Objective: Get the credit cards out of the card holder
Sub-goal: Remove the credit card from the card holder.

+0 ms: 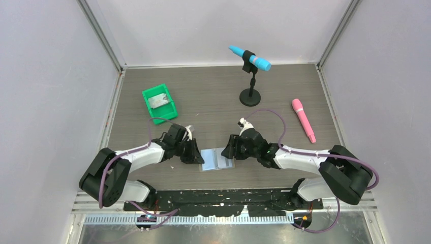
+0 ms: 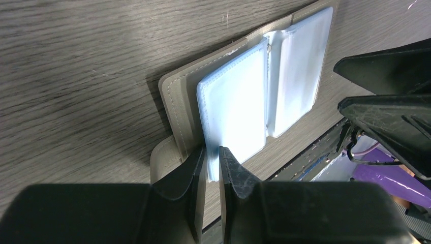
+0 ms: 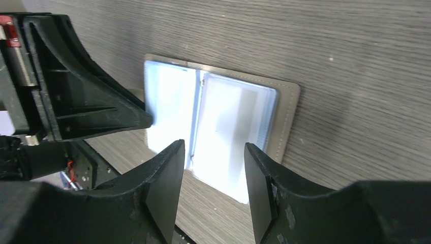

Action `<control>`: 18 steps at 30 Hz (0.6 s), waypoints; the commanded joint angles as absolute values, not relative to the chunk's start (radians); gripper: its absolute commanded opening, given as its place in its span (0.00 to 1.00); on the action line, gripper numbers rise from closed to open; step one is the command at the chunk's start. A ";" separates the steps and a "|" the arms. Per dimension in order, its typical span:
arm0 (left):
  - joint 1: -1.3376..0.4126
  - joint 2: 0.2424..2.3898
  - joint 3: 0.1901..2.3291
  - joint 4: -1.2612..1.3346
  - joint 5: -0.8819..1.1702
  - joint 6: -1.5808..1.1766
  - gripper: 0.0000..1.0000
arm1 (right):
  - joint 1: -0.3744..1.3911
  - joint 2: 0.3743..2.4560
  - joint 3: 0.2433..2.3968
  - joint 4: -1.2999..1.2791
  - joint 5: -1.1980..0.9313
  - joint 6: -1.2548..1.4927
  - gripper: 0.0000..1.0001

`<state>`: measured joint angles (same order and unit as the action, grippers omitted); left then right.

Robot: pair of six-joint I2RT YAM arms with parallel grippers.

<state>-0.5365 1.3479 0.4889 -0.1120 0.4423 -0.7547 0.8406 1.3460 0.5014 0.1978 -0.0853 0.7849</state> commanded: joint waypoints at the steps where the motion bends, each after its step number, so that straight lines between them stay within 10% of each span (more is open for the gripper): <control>1: -0.549 1.333 0.474 -0.101 0.448 -0.760 0.17 | 0.845 1.325 0.530 0.146 -0.018 0.745 0.54; 18: -0.570 1.331 0.472 -0.100 0.433 -0.774 0.17 | 0.845 1.395 0.528 0.202 -0.054 0.758 0.53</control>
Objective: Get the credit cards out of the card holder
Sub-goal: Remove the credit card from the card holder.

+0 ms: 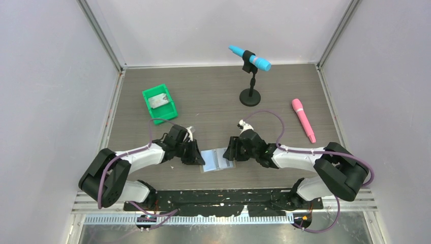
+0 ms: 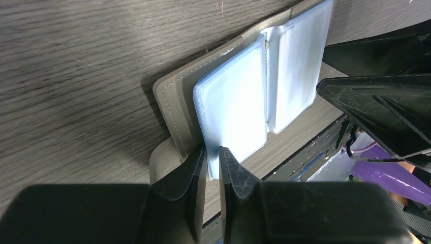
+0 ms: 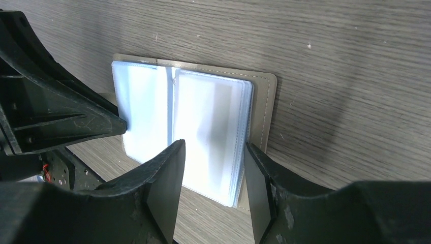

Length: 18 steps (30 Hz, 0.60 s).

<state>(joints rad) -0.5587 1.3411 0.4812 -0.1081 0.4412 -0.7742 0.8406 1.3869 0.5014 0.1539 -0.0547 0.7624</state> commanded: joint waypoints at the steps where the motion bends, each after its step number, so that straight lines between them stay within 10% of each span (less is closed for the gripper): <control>1: -0.572 1.333 0.474 -0.099 0.433 -0.773 0.17 | 0.845 1.395 0.525 0.215 -0.061 0.762 0.53; 18: -0.581 1.345 0.477 -0.095 0.431 -0.778 0.17 | 0.845 1.359 0.514 0.310 -0.147 0.775 0.46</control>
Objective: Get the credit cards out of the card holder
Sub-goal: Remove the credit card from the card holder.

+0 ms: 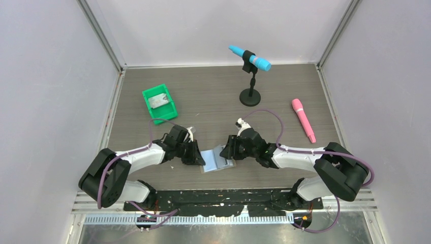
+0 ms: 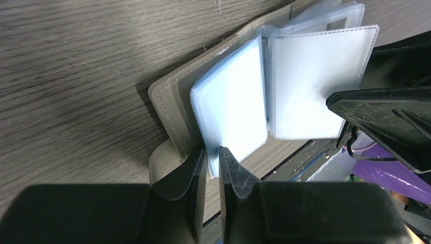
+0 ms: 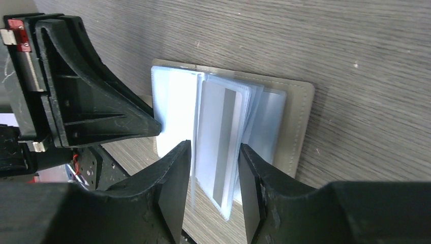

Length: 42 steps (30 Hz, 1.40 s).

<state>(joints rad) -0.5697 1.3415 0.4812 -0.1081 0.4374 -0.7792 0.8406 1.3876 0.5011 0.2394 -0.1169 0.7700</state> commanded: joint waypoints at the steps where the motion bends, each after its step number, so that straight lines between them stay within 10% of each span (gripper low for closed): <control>1: -0.581 1.344 0.476 -0.096 0.431 -0.778 0.17 | 0.845 1.359 0.514 0.311 -0.148 0.775 0.45; 17: -0.582 1.344 0.476 -0.097 0.434 -0.778 0.17 | 0.845 1.341 0.496 0.400 -0.201 0.797 0.23; 42: -0.582 1.184 0.495 -0.213 0.376 -0.794 0.23 | 0.936 1.433 0.578 0.331 -0.159 0.753 0.35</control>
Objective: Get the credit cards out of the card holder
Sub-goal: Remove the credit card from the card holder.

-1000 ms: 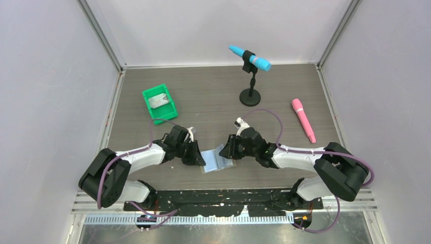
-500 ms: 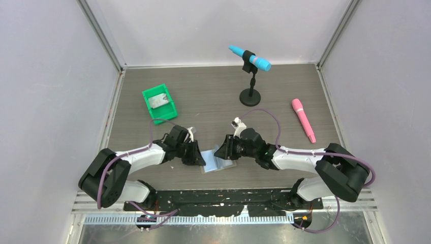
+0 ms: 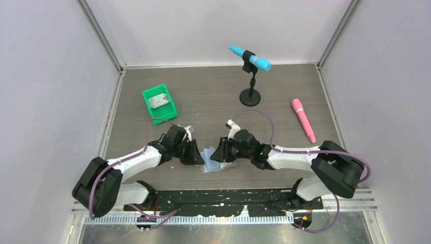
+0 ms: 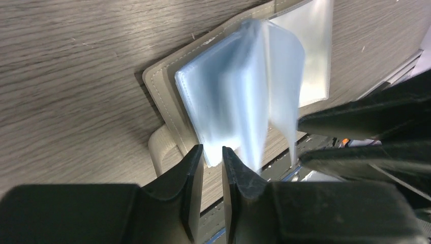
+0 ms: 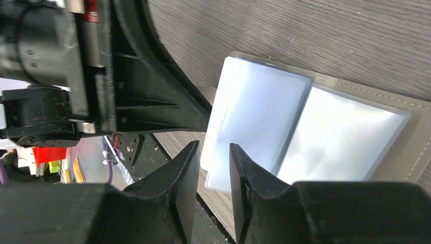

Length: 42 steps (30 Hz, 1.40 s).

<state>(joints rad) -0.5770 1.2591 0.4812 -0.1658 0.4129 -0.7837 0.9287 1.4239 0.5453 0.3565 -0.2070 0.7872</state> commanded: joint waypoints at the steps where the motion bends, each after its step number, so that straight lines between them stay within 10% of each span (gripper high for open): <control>1: -0.582 1.171 0.496 -0.224 0.370 -0.796 0.24 | 0.936 1.431 0.578 0.315 -0.139 0.744 0.34; 33: -0.464 0.944 0.492 -0.429 0.161 -0.777 0.26 | 1.157 1.445 0.858 -0.012 0.214 0.605 0.55; 42: -0.428 0.841 0.473 -0.465 0.183 -0.764 0.27 | 1.162 1.597 0.929 -0.140 0.348 0.598 0.85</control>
<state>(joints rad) -0.4332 0.8646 0.4831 -0.4351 0.1909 -0.7811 1.1584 1.5810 0.8738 -0.0914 0.2459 0.6144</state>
